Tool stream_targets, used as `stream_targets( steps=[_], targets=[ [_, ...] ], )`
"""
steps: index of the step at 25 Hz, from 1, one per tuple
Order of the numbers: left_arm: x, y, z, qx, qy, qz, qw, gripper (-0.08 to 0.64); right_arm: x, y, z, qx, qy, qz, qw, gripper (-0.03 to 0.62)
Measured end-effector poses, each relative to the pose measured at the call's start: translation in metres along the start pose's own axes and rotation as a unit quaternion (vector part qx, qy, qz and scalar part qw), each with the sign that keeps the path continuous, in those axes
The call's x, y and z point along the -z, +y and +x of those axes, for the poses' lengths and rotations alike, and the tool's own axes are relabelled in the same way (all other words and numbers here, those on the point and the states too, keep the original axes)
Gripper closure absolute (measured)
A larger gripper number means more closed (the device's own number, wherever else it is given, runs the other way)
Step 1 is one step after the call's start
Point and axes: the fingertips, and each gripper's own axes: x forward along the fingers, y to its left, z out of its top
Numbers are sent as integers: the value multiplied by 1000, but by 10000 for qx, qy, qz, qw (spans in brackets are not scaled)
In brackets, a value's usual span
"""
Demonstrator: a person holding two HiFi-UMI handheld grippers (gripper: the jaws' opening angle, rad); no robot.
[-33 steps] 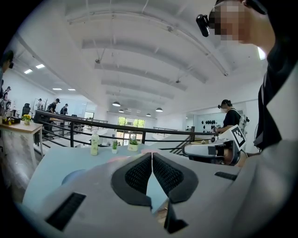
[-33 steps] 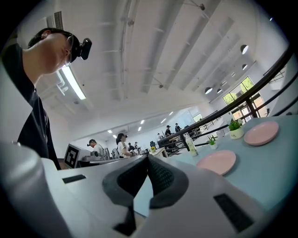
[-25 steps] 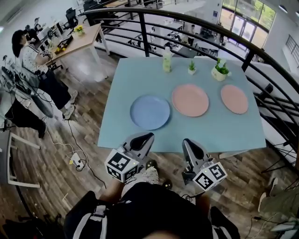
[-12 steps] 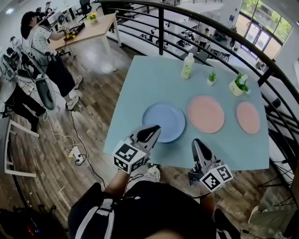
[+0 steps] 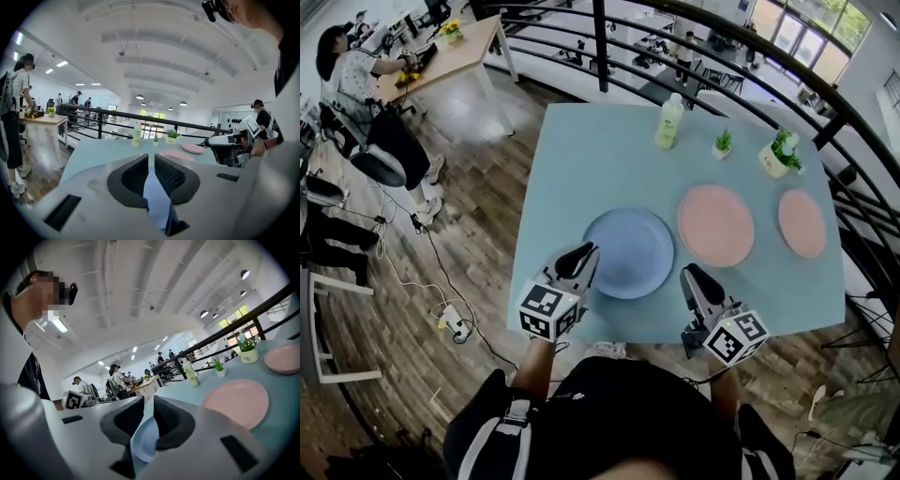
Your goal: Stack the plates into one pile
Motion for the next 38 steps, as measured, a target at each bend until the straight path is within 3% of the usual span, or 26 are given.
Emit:
stream_targets(
  steps=[6,7,16,19,27,33,38],
  targets=[
    [20,29,21,117,283,-135,9994,506,20,-22,21,379,423,99,9983,503],
    [25,32,25,145,368,-176,9991,471,25,-26,24,441,479,165,9977,500],
    [87,63,41,30,1285,-465,9906,420,67,-59,37,929,853,645,9899,461],
    [108,73,46,53,1600,-693,9847,378,84,-71,43,1153,1040,873,9840,445],
    [144,83,55,174,2037,-1039,9734,359,128,-101,46,1812,1462,1385,9626,402],
    [161,84,67,256,2294,-1022,9676,357,149,-113,50,2082,1751,1481,9508,377],
    [162,82,72,159,2342,-848,9684,360,166,-116,52,2130,1940,1655,9432,373]
  ],
)
